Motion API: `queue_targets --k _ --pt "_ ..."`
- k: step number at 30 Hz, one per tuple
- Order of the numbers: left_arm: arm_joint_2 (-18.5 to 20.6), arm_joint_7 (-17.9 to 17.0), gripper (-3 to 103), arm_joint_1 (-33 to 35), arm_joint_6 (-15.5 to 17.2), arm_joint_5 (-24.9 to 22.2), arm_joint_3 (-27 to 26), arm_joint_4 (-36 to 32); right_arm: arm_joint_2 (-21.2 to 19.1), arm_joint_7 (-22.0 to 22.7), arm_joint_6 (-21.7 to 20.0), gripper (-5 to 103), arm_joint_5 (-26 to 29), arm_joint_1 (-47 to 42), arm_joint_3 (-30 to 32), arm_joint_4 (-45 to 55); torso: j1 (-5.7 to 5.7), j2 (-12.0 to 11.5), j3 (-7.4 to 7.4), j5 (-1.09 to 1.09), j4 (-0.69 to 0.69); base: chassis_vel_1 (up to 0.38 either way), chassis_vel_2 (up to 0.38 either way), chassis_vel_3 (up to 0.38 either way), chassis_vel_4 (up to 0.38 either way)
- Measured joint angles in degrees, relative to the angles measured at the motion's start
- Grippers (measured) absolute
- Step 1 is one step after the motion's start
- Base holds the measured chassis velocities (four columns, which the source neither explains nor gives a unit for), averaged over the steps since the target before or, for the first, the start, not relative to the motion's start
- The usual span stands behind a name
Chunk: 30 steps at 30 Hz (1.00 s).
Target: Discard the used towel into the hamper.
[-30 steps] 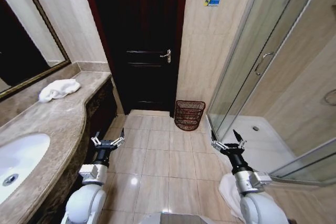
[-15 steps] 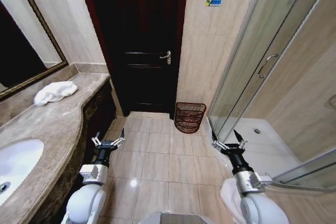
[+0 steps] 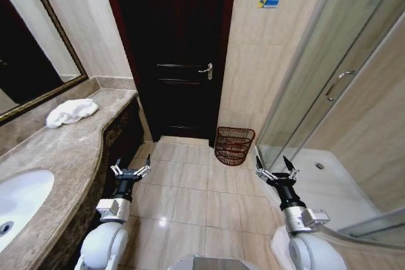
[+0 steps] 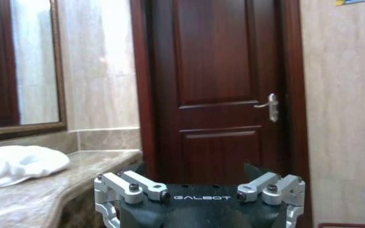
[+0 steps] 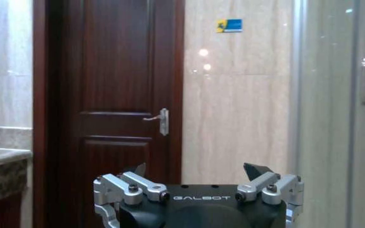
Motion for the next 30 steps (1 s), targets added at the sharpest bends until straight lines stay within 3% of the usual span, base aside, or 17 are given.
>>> queue_targets --k 30 --pt "-0.1 -0.3 100 0.3 -1.1 -0.1 -0.5 0.0 0.1 -0.7 -1.1 100 -0.4 -0.2 -0.1 0.8 0.0 0.0 0.0 0.0 0.0 0.012 0.161 0.161 0.013"
